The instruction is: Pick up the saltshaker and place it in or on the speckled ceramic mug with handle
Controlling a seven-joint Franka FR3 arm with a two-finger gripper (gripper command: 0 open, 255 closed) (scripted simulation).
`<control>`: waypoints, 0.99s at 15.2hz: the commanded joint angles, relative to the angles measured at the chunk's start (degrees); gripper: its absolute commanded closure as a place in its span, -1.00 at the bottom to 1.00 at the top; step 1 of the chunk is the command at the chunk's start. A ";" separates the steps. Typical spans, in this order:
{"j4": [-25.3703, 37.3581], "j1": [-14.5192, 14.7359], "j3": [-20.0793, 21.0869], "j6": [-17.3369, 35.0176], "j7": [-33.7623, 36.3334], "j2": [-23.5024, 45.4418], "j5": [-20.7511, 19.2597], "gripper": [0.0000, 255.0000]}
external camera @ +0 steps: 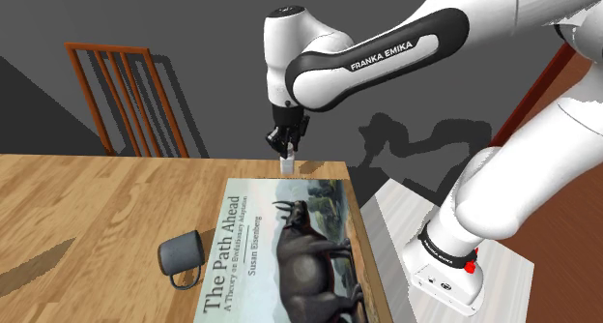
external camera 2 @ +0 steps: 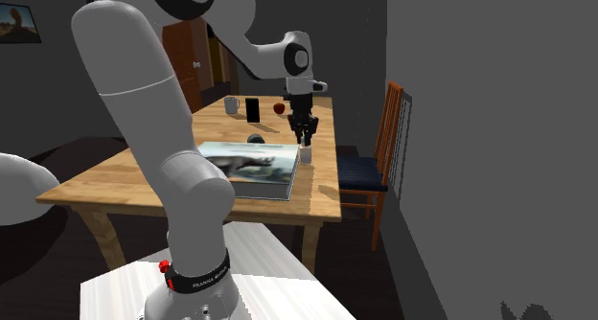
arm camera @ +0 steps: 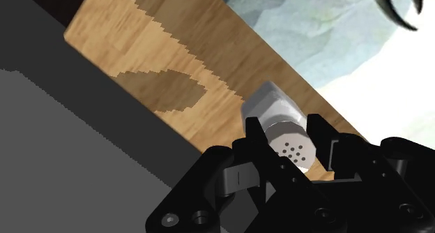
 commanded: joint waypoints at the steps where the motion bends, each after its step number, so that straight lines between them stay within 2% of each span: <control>1: 0.75 0.02 -0.17 -1.49 -0.38 -0.77 0.27 1.00; 15: 9.00 0.02 -0.96 -12.42 -1.91 -3.63 1.10 1.00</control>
